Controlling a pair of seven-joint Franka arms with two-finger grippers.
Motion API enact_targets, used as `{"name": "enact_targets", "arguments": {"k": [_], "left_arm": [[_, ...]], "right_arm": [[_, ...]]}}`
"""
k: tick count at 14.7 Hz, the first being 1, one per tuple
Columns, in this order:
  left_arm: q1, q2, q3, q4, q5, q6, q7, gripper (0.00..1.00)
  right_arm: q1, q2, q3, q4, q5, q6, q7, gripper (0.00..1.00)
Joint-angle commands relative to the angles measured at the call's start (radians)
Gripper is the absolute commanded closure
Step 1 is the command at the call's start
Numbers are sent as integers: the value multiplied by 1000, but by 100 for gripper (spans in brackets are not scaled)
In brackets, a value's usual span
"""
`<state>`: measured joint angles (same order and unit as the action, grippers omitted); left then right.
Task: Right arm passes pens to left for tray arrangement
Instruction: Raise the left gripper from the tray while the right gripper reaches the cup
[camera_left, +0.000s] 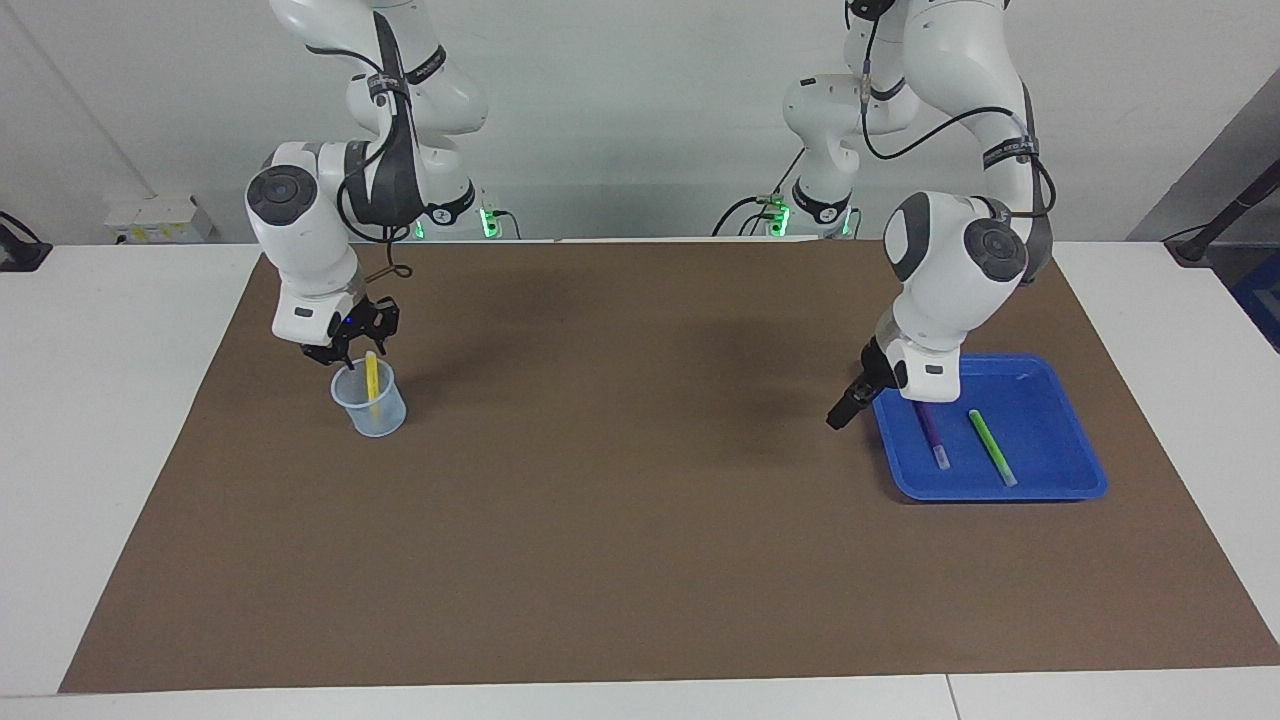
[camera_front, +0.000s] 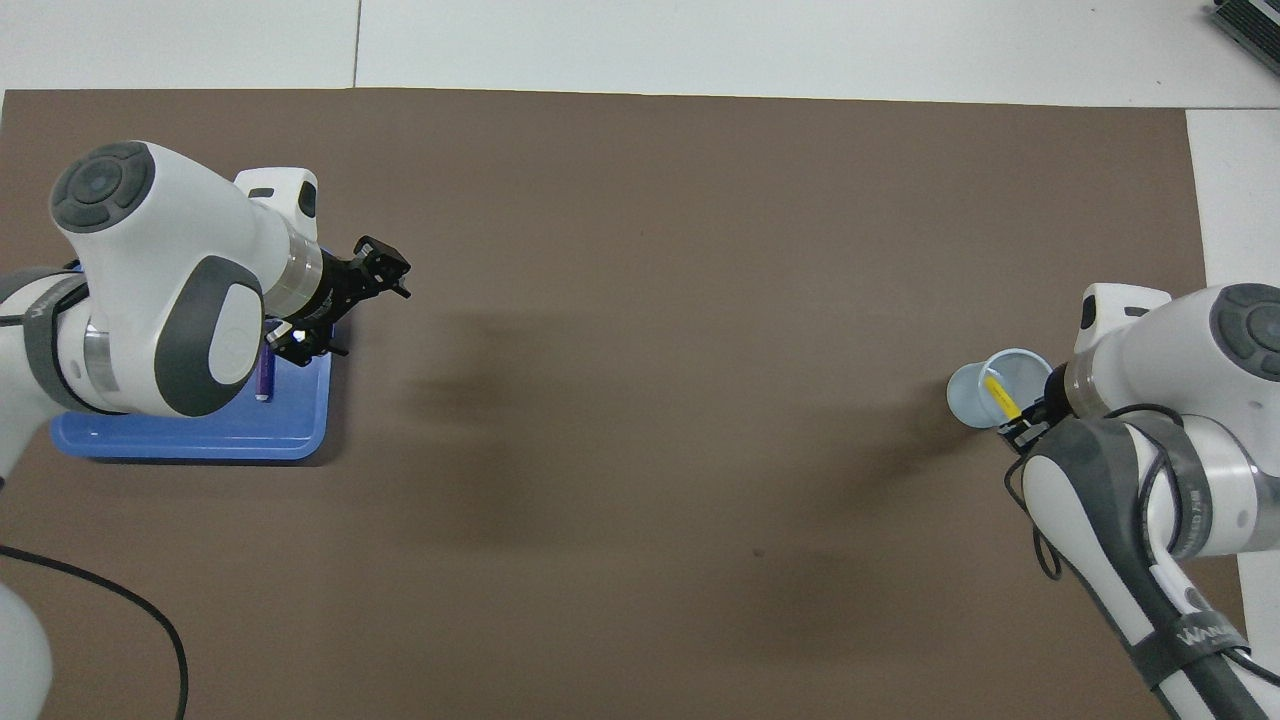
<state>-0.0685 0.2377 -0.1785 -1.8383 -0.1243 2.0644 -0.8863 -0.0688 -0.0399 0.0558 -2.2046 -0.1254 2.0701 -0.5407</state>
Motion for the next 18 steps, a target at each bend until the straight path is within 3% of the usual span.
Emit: {"name": "enact_targets", "arguments": {"k": [1,11,18], "left_arm": [[-53,-24,14,-16,-23,-10,-80,0],[-120,-66,-2,-15,-126,-17,-232,0],[-142,-69,-4,-15,-129,-3,-321,0]], "right_arm": [[-11,2,9,-4,-37,2,8,56],[-11,2,9,-3,-40,1,7,100],[-3,9,9,37,-53,-48,7,100]]}}
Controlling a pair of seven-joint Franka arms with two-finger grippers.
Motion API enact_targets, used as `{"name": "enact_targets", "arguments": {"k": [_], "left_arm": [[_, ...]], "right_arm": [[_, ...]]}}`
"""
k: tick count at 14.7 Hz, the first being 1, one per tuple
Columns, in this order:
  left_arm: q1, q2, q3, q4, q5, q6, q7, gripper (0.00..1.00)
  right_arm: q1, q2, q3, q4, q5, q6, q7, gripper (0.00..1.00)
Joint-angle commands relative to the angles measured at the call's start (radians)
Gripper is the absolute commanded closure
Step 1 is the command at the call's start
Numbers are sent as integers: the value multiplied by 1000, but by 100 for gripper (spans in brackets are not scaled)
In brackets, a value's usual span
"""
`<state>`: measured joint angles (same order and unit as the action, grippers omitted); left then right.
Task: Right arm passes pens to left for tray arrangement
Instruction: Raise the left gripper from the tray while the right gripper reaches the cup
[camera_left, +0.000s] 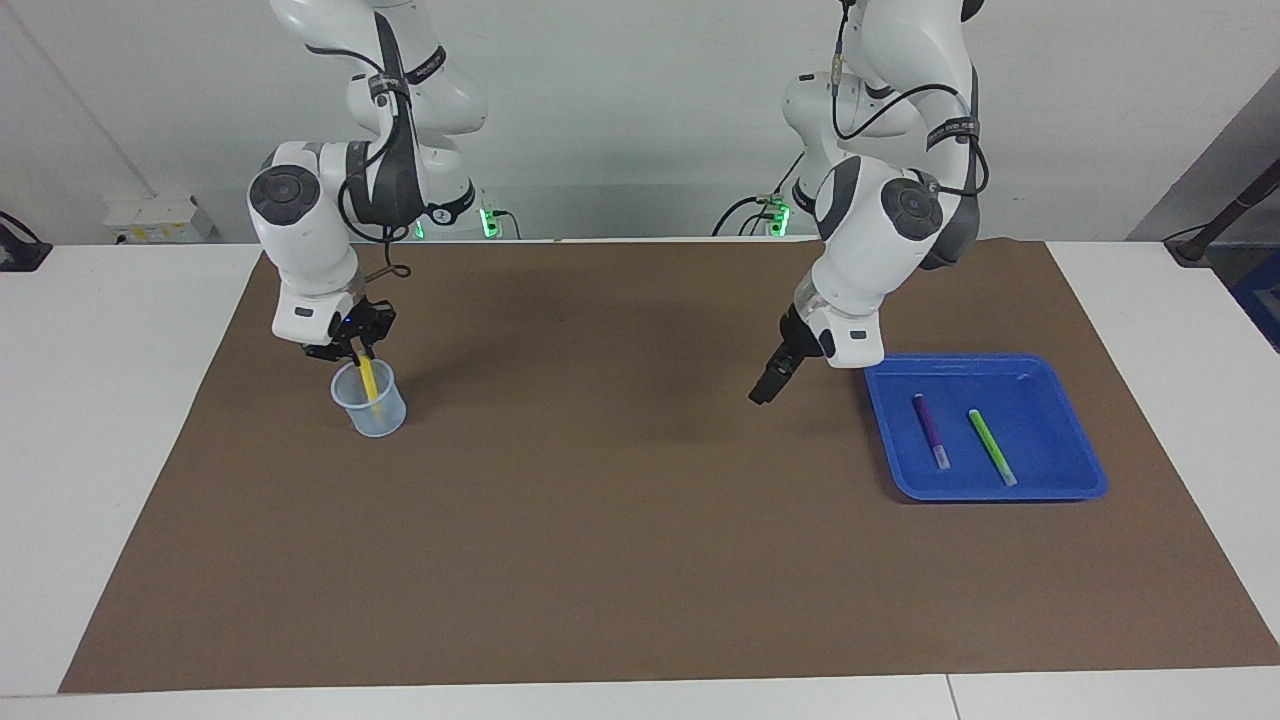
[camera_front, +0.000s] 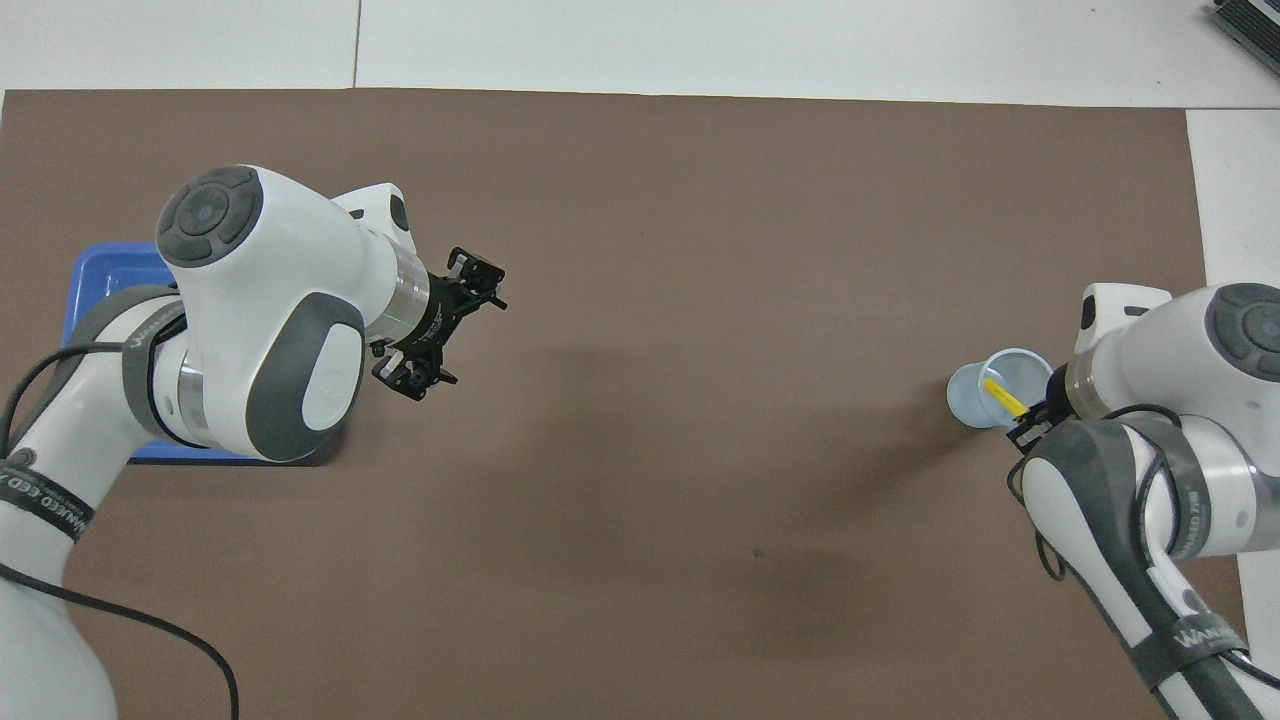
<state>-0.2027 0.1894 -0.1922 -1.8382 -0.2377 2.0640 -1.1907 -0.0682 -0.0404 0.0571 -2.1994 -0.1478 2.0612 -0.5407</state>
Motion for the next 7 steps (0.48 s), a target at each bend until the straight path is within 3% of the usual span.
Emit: {"name": "enact_targets", "arguments": {"k": [1,7], "left_arm": [[-9,-21,7,-15,-15,-2,-18,0],[-7,-21,2,-15,-17,-2,-20,0]], "right_arm": [[-4,11,7,55,-30,-67,7,100],[1,2,9,162,-32,-220,-5,100]]}}
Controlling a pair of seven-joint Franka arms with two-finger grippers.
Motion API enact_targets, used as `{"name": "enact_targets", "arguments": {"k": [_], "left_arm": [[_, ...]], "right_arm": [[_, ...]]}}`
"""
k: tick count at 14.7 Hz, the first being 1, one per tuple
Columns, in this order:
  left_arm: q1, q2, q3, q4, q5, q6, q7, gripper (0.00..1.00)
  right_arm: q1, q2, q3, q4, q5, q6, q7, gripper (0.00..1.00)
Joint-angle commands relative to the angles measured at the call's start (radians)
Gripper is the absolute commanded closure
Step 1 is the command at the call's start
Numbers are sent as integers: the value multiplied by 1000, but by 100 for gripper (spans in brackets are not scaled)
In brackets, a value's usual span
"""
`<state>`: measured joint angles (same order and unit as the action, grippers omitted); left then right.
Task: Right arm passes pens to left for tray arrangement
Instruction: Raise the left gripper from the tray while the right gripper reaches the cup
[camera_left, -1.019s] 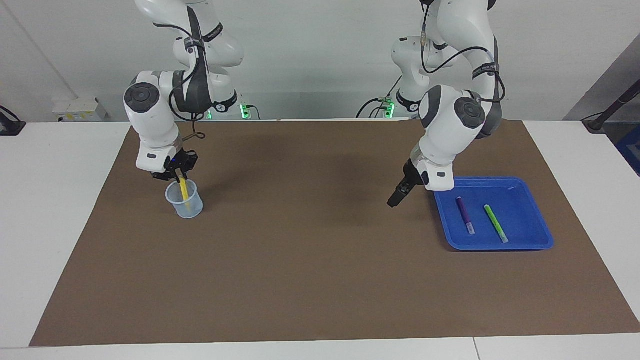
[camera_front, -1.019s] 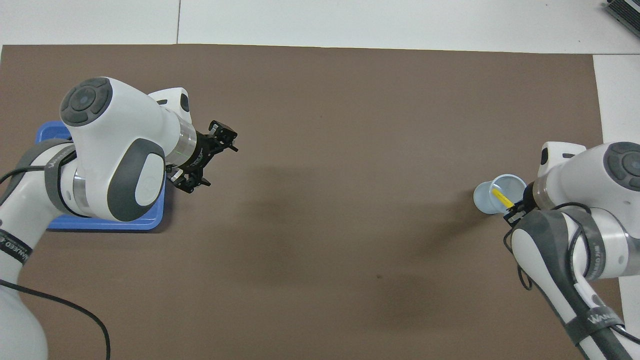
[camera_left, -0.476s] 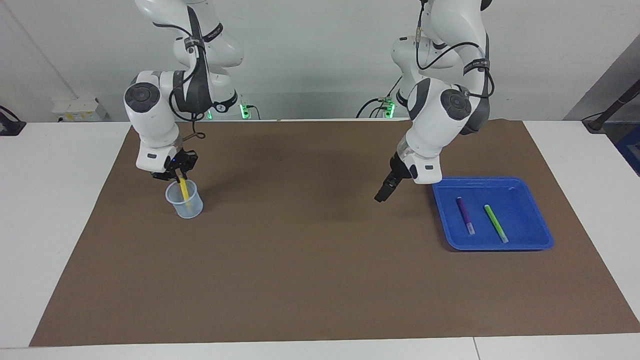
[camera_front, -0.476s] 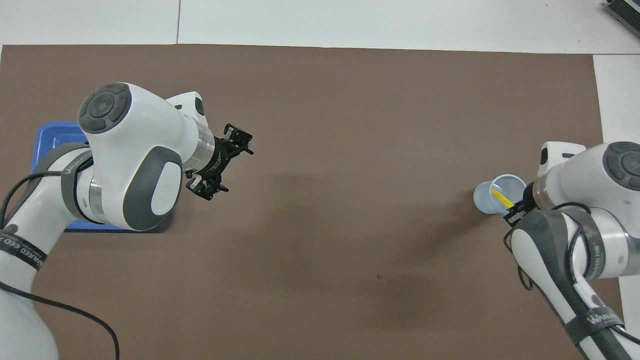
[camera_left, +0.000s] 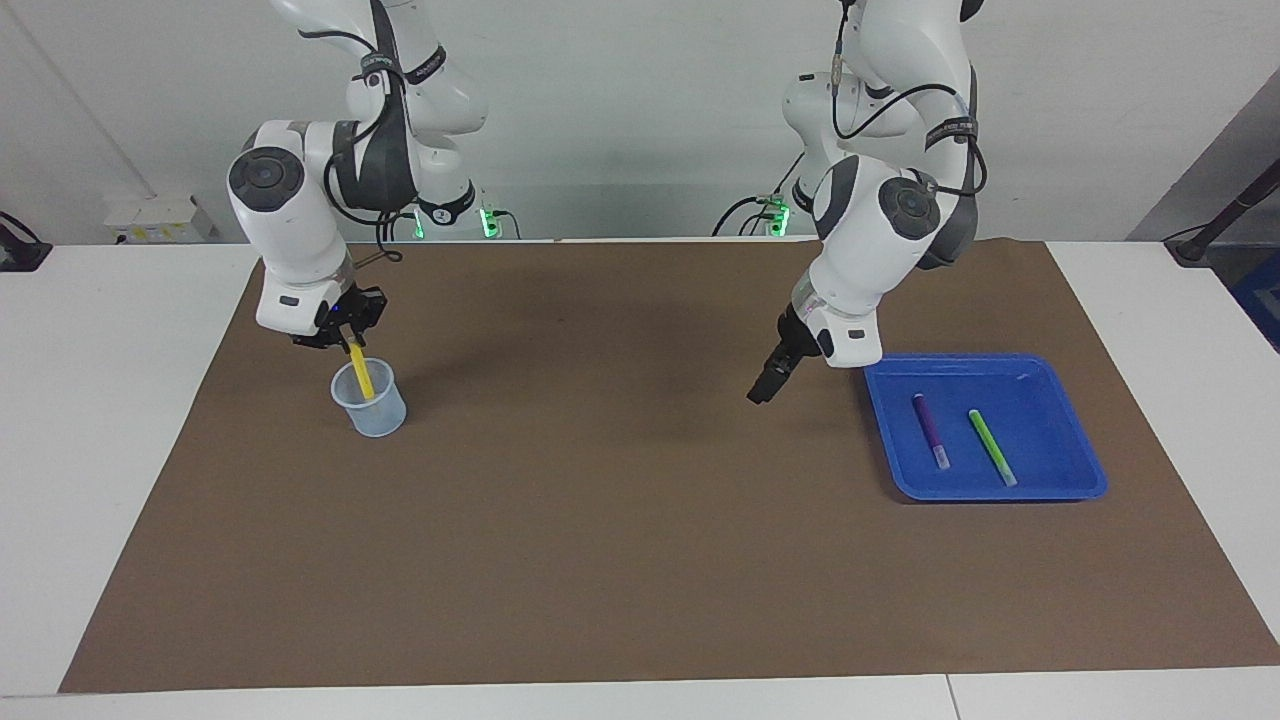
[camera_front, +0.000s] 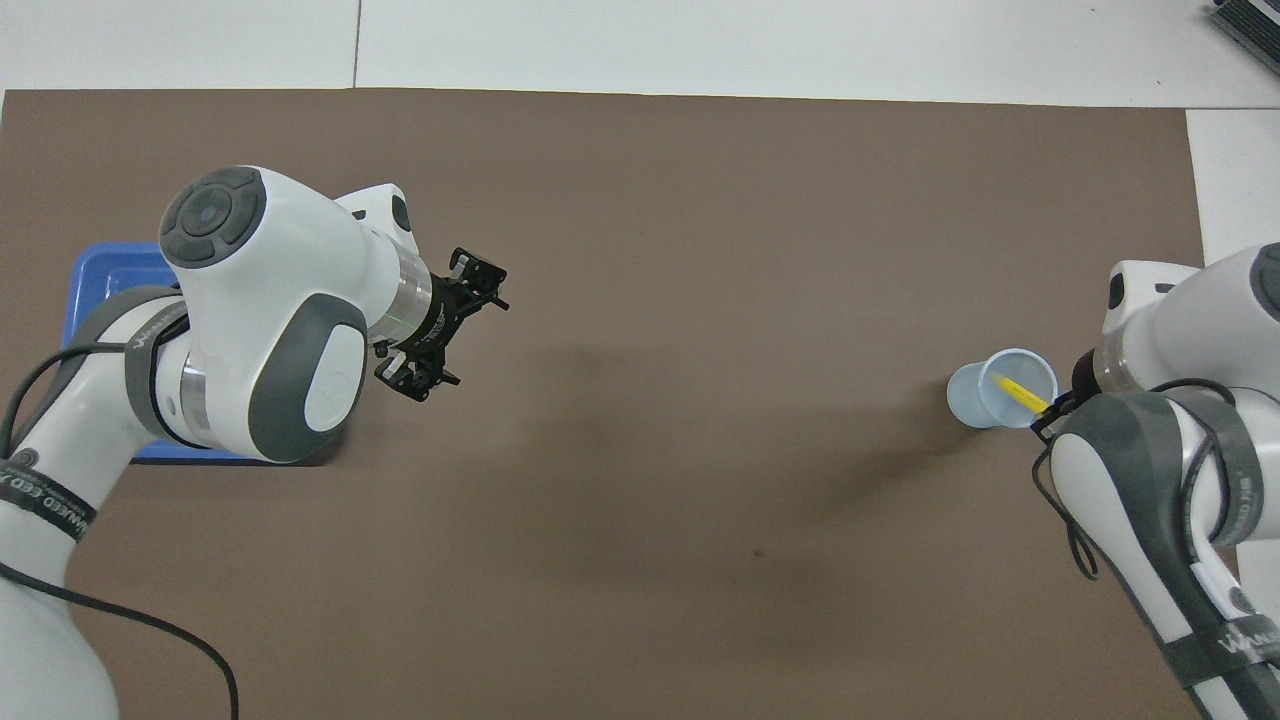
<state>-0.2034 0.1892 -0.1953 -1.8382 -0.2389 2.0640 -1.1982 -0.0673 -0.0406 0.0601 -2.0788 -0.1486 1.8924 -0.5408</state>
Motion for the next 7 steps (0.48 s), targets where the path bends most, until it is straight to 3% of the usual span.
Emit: {"name": "enact_targets", "arguments": {"k": [1,7], "left_arm": [[-7,-20,4,-15,-16,-4,-12,0],[-7,-20,-4,-13,-54,1,-67,0]], "right_arm": [[-2,-1,6,61,-31,-79,-19,100],[-2,-24,4,210,-11,-260,-48,100]]}}
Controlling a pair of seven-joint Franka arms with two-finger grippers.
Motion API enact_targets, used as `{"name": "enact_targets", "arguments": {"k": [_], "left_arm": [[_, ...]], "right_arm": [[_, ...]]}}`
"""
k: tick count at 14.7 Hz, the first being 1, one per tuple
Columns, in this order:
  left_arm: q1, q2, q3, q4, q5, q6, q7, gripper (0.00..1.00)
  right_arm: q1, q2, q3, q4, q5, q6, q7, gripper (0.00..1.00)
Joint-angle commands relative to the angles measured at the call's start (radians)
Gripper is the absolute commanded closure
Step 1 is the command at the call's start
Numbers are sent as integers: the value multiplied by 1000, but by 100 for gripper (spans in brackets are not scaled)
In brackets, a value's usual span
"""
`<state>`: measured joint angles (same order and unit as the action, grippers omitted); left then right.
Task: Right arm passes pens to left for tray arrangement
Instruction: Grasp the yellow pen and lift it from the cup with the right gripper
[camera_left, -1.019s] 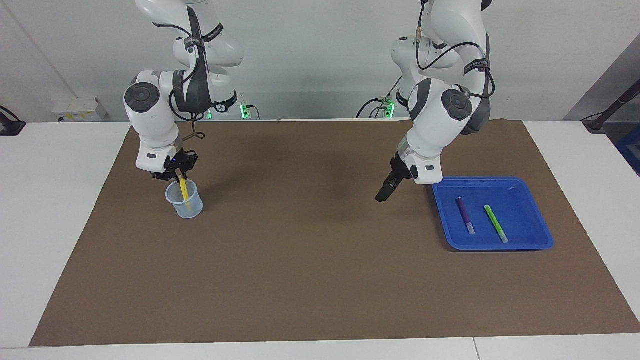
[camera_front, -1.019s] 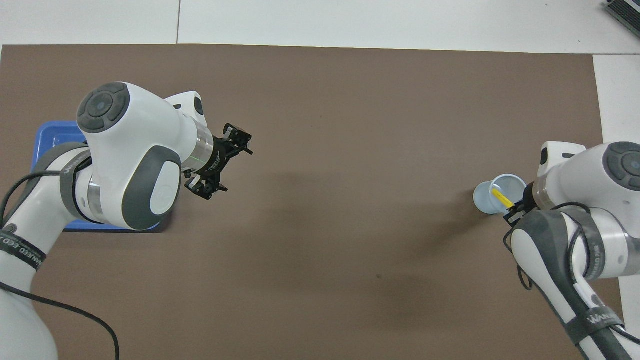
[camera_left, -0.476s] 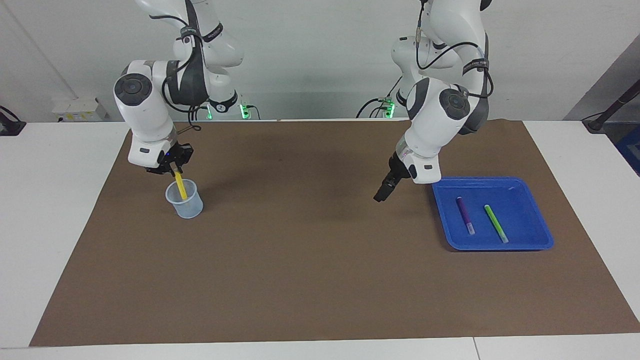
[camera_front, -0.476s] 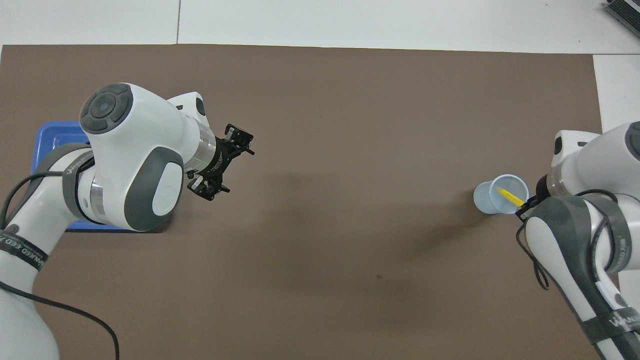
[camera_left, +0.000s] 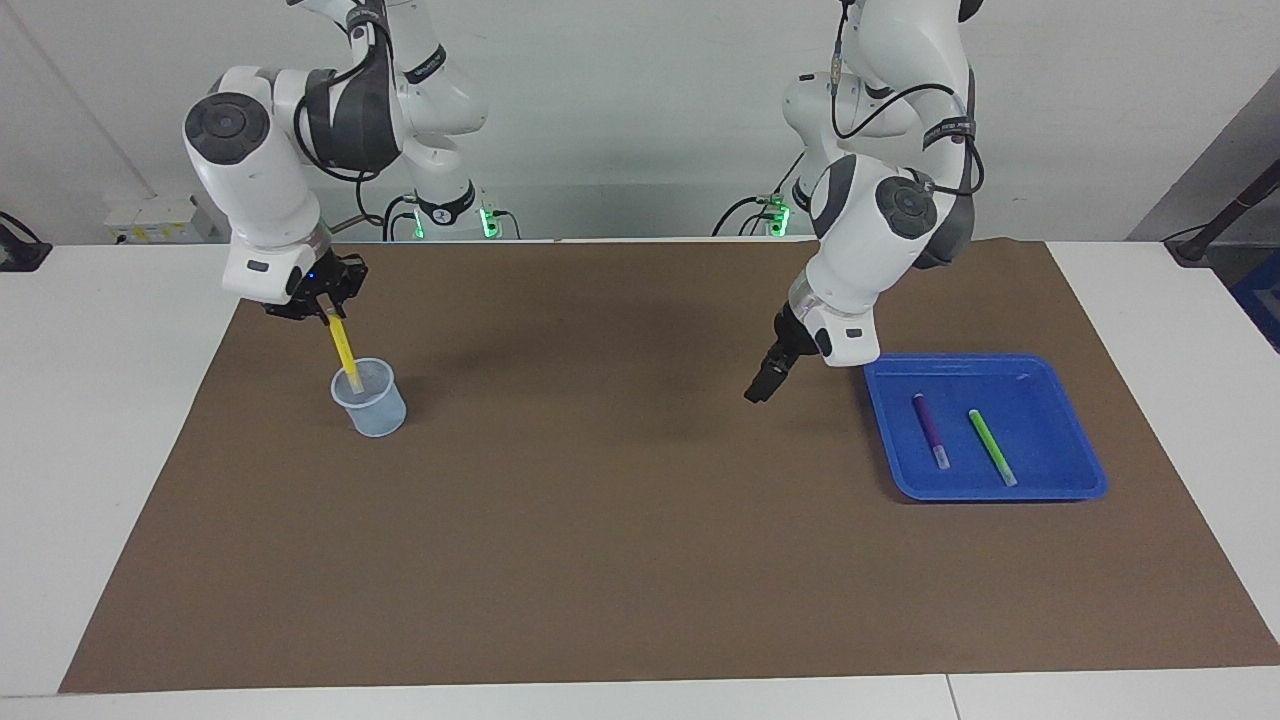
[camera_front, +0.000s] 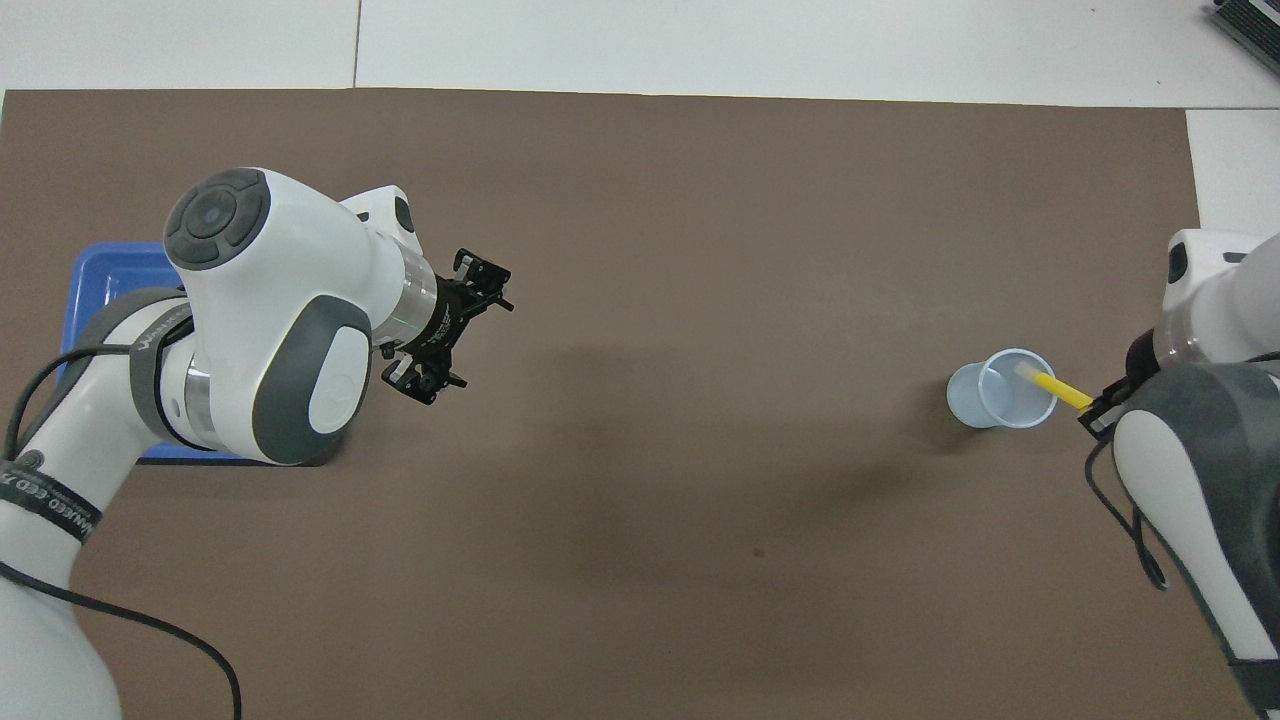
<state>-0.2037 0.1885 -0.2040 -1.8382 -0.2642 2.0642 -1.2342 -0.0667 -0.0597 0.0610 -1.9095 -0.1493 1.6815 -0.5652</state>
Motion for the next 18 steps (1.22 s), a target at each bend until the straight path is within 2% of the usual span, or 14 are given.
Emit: {"name": "enact_targets", "arguments": {"k": [1,5,11,18], "left_arm": [[-8,-20,5,-10,-30,2,-50,0],[-8,-20,-12,-9,-72,17,-91,0],[-7,-20,-23,-6,-121,54,-223,0],[-8,-26,-52,36,-222,63,-461,0]], "right_arm": [[-2,-6,3,62,-4,-69,-24,100],[-4,-23,0,127,124,-132,-24,100],[16,-26,5,124,356,-126,-10,100],[24,-34,23,109,543,-106,7,100]]}}
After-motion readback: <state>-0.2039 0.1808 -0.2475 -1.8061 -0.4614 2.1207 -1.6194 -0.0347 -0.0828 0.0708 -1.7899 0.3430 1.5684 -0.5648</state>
